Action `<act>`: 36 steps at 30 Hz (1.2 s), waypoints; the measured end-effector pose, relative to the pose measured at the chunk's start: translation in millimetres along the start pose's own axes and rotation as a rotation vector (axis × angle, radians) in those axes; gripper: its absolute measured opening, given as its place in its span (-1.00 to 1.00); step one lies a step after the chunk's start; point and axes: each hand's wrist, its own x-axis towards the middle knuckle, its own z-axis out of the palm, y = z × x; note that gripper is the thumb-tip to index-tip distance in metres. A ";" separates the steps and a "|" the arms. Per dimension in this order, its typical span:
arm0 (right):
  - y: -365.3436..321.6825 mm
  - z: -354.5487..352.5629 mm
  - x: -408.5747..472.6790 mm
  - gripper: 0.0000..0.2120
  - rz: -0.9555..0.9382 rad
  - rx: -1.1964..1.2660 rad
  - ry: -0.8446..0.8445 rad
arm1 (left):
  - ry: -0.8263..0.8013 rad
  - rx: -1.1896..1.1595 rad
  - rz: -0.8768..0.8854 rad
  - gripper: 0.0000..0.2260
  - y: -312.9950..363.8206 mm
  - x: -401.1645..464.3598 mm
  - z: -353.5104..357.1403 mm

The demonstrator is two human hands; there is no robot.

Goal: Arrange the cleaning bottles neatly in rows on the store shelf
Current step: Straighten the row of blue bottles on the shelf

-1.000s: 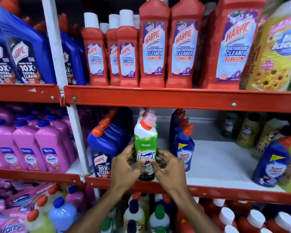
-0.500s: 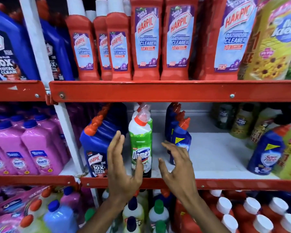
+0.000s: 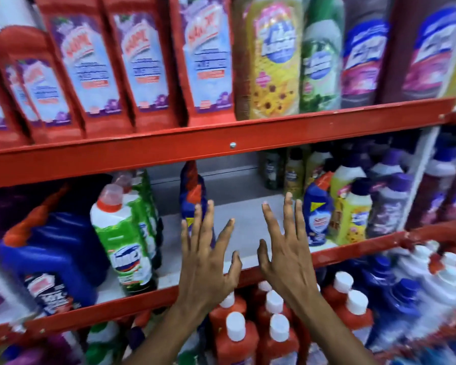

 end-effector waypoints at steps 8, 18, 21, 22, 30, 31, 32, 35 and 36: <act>97.0 -21.8 5.9 -0.30 0.309 0.320 -0.012 | -0.258 -0.237 -0.050 -0.34 68.4 39.9 62.9; 130.0 -31.2 26.0 -0.39 0.339 0.430 0.015 | -0.413 -0.647 -0.357 -0.50 123.1 93.7 115.7; 134.8 -28.3 30.4 -0.44 0.334 0.470 0.033 | -0.380 -0.776 -0.489 -0.65 127.3 95.5 124.2; 134.3 -28.5 31.1 -0.47 0.336 0.504 0.053 | -0.348 -0.792 -0.505 -0.69 127.7 93.9 122.7; 88.3 -27.4 35.8 -0.64 0.204 0.749 0.038 | -0.107 -0.791 -0.514 -0.73 83.6 52.6 76.8; 75.9 -24.0 35.1 -0.65 0.189 0.796 0.008 | -0.077 -0.774 -0.520 -0.75 72.7 45.9 67.0; 64.4 -20.6 34.0 -0.65 0.175 0.834 -0.017 | -0.050 -0.753 -0.530 -0.76 63.6 39.6 57.0; 29.2 -3.1 31.3 -0.67 0.162 0.931 -0.095 | 0.014 -0.686 -0.555 -0.75 32.3 20.5 28.8; 17.6 4.0 30.2 -0.67 0.164 0.959 -0.127 | 0.023 -0.662 -0.567 -0.74 21.0 14.1 21.3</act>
